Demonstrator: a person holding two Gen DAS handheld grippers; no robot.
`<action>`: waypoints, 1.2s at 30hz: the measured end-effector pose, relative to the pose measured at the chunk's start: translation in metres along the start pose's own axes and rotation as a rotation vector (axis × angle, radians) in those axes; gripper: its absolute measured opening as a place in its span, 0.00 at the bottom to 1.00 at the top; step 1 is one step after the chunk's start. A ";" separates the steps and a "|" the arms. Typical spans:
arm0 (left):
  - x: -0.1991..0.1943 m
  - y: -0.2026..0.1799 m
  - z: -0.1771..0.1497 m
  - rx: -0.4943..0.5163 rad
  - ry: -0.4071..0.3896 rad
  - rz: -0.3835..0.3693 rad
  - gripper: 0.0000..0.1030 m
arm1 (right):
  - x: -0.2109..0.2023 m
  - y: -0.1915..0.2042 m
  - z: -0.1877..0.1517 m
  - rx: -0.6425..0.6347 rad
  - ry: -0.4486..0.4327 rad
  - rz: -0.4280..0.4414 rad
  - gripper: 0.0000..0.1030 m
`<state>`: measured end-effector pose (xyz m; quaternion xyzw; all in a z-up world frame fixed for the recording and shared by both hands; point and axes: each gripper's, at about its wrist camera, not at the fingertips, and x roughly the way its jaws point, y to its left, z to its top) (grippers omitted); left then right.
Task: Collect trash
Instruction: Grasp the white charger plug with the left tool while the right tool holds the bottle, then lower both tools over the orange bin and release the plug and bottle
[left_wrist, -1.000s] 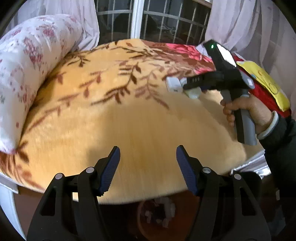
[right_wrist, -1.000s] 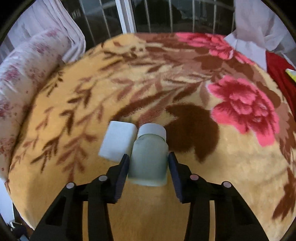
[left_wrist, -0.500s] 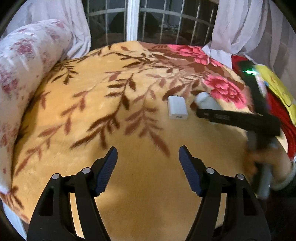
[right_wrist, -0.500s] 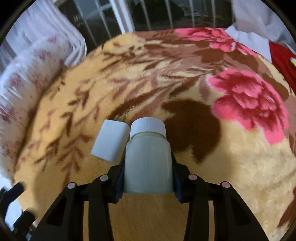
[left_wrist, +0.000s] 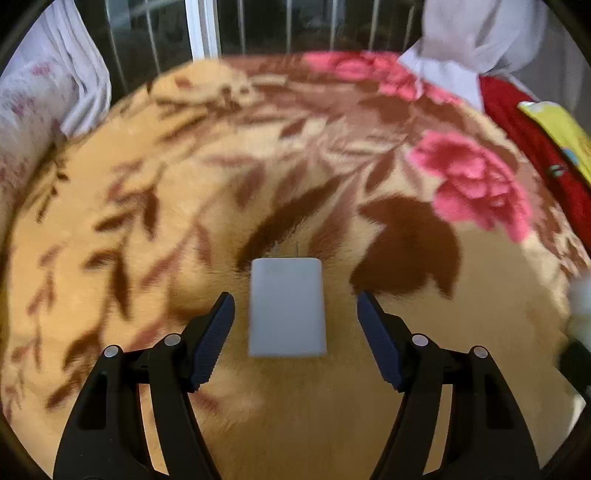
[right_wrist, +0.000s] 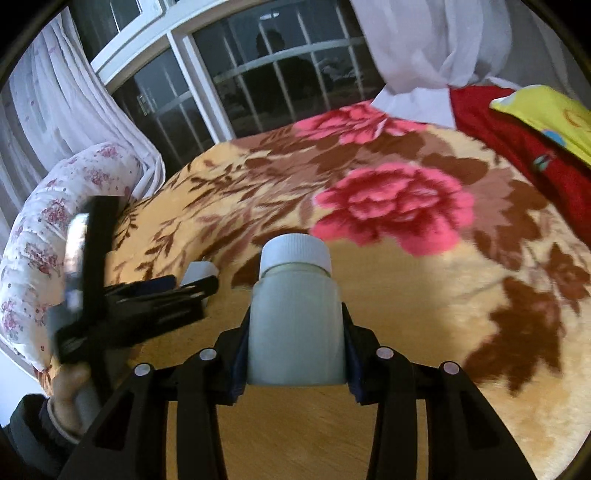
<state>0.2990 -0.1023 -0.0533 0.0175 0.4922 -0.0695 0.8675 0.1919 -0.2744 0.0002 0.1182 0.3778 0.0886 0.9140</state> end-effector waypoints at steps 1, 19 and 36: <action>0.009 0.004 0.002 -0.034 0.020 0.004 0.57 | -0.002 -0.002 -0.001 0.005 -0.004 0.005 0.40; -0.034 0.030 -0.021 -0.153 -0.125 0.011 0.38 | -0.014 0.026 -0.035 0.006 -0.018 0.027 0.40; -0.175 0.039 -0.187 -0.048 -0.243 0.038 0.38 | -0.112 0.091 -0.137 -0.129 -0.045 0.131 0.40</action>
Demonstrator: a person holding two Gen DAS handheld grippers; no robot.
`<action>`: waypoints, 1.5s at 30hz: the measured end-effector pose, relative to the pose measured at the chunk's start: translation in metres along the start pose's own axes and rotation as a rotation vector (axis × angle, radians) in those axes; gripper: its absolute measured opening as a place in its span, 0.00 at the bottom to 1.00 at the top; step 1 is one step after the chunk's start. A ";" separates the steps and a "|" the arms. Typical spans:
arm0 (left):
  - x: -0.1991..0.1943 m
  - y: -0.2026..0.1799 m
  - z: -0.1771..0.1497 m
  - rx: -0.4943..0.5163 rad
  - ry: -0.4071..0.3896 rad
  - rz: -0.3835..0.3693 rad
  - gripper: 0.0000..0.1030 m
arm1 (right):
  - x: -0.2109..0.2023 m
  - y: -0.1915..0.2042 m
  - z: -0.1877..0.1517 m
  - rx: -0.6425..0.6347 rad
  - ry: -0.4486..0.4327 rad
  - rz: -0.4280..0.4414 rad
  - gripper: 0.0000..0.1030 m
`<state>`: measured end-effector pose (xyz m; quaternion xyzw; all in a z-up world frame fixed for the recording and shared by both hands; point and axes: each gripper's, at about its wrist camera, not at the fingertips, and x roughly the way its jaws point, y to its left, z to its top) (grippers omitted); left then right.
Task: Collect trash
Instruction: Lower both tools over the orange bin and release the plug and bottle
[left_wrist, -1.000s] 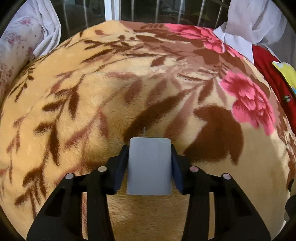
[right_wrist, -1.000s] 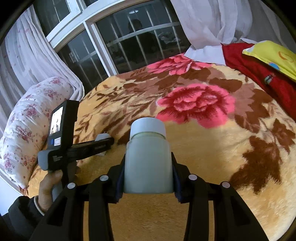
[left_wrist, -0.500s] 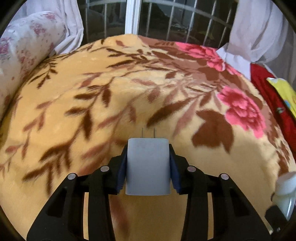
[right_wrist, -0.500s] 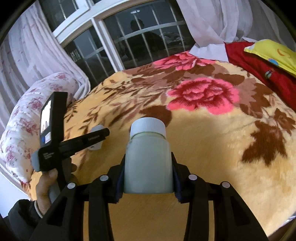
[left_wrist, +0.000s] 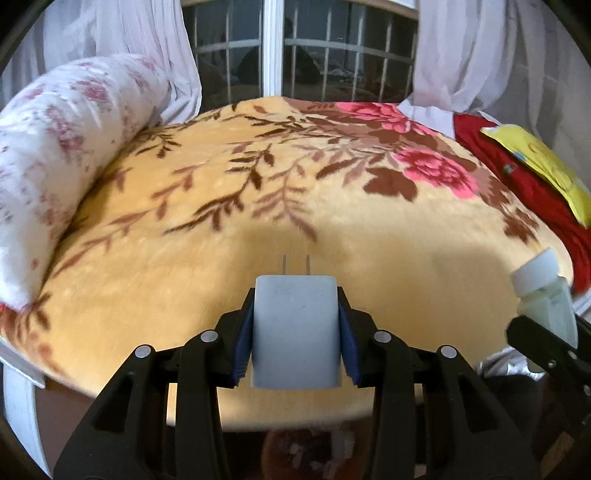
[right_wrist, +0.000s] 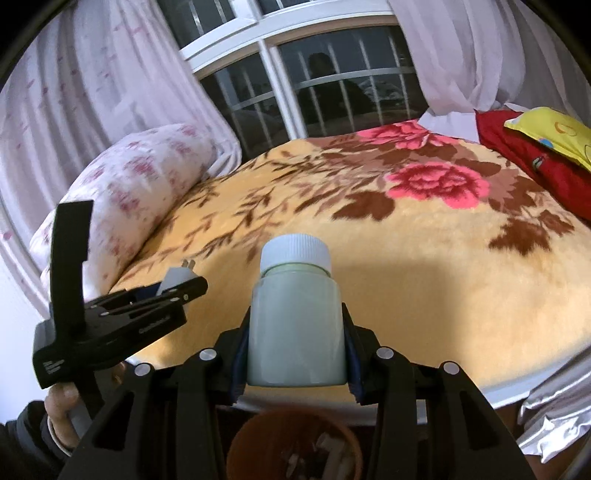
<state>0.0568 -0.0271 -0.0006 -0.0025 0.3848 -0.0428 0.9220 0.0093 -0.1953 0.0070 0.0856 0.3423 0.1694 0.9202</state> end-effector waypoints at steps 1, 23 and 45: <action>-0.009 -0.001 -0.011 0.012 -0.001 -0.003 0.38 | -0.006 0.005 -0.008 -0.010 0.009 0.012 0.40; 0.052 0.006 -0.160 -0.006 0.427 -0.095 0.38 | 0.033 0.013 -0.140 -0.029 0.348 -0.011 0.40; 0.080 -0.011 -0.174 0.074 0.547 -0.048 0.67 | 0.051 -0.014 -0.143 0.067 0.408 -0.095 0.63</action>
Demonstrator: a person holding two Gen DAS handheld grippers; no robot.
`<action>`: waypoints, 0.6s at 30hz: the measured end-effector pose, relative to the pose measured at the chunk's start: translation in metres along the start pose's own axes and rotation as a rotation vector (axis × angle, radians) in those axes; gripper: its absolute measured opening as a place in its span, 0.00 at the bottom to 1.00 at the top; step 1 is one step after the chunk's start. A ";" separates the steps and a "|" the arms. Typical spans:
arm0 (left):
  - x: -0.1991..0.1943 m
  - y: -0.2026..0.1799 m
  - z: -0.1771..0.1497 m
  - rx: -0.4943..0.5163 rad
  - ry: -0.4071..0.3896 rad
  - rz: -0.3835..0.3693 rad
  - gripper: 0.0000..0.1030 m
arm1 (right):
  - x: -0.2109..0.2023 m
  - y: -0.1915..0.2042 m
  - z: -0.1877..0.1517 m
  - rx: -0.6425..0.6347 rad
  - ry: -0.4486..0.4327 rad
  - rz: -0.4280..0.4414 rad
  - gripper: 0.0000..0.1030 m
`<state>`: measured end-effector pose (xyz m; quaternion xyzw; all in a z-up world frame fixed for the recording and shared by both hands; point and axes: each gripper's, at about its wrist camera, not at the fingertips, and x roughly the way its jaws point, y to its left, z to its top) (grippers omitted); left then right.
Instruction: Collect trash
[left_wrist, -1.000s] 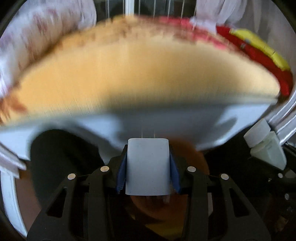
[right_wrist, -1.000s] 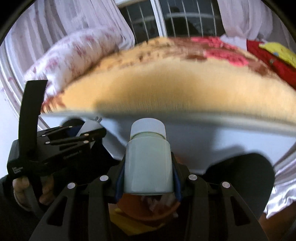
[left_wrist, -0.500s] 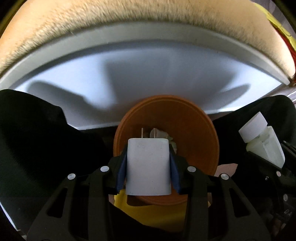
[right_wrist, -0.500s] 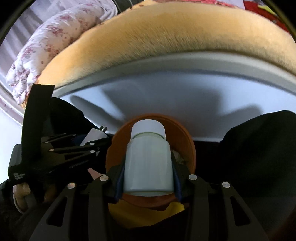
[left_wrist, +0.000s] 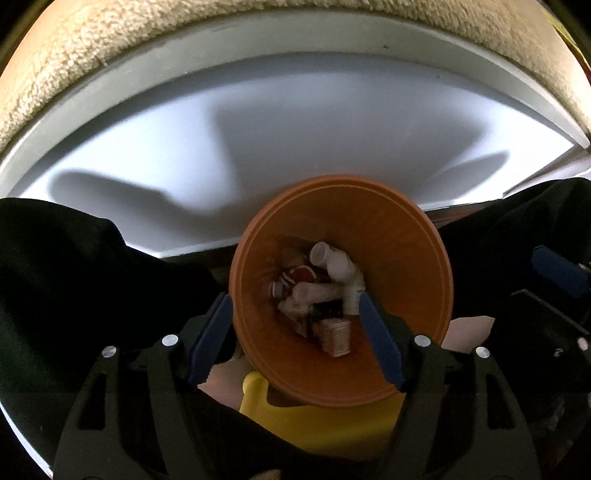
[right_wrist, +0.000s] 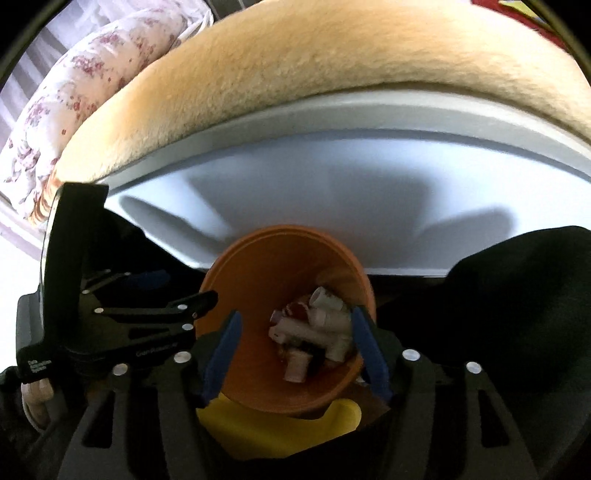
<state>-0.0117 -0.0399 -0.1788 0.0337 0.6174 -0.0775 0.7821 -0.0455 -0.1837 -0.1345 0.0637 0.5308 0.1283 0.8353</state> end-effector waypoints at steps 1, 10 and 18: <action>0.000 0.002 0.000 -0.001 -0.005 0.000 0.67 | -0.002 0.000 0.000 0.000 -0.010 -0.005 0.64; -0.016 0.006 -0.002 -0.006 -0.055 0.004 0.67 | -0.027 0.001 -0.004 -0.001 -0.074 -0.052 0.77; -0.069 0.016 0.003 -0.024 -0.206 -0.002 0.69 | -0.076 0.011 0.016 -0.014 -0.251 -0.084 0.95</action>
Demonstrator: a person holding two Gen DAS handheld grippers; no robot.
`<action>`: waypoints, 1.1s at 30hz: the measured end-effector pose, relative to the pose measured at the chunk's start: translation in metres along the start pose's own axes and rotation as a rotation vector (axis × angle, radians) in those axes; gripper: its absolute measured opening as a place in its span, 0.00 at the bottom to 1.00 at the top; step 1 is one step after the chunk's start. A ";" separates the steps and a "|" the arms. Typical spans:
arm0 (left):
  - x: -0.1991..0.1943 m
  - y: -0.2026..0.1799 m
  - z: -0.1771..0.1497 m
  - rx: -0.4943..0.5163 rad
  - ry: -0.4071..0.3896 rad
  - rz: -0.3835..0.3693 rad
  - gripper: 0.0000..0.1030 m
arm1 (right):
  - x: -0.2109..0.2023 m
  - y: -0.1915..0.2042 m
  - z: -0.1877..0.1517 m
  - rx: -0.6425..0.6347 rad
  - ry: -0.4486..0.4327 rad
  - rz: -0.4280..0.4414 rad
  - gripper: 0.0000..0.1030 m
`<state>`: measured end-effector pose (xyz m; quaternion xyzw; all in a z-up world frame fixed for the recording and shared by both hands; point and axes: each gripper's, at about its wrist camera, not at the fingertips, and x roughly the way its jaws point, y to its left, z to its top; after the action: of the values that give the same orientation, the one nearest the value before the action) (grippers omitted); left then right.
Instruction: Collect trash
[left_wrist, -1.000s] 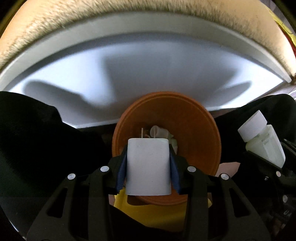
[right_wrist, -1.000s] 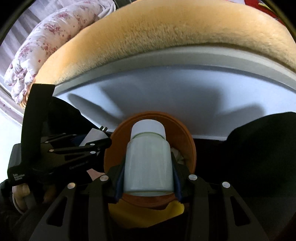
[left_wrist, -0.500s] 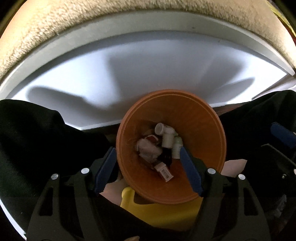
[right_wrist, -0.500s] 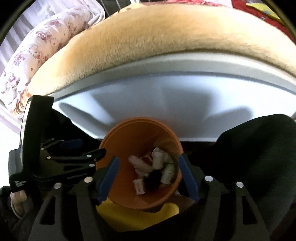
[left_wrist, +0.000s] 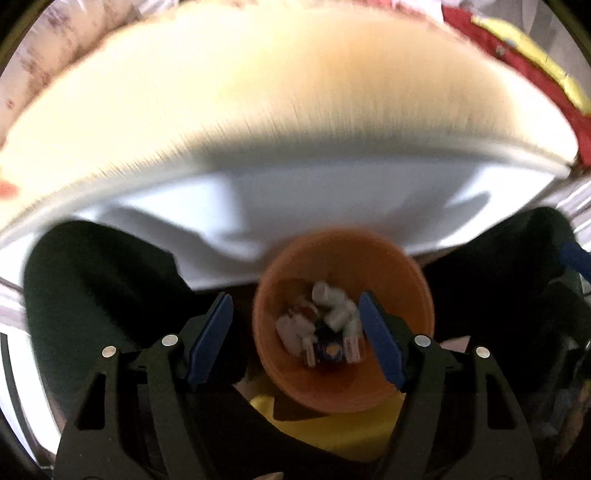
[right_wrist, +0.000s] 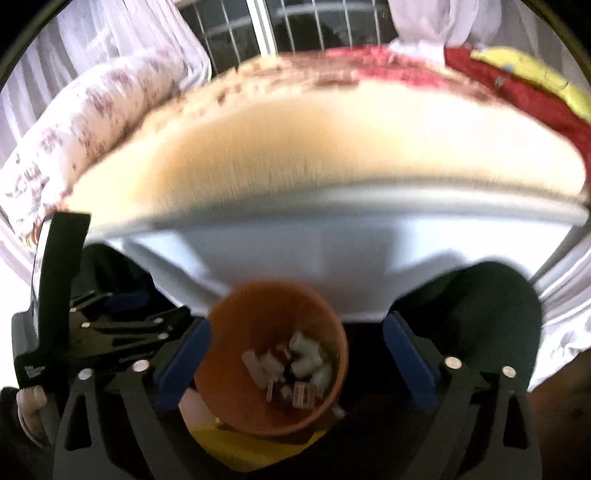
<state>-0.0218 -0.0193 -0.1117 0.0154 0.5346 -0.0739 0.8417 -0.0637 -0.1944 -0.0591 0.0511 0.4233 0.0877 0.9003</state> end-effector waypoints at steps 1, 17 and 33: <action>-0.012 0.003 0.007 -0.009 -0.031 -0.007 0.72 | -0.008 -0.001 0.013 0.008 -0.040 0.004 0.95; -0.104 0.033 0.131 -0.085 -0.472 0.075 0.89 | -0.006 0.018 0.151 -0.051 -0.359 -0.136 0.95; -0.074 0.033 0.135 -0.097 -0.419 0.067 0.89 | 0.025 0.021 0.164 -0.040 -0.310 -0.169 0.95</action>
<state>0.0733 0.0068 0.0111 -0.0230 0.3498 -0.0218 0.9363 0.0758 -0.1718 0.0298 0.0107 0.2806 0.0112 0.9597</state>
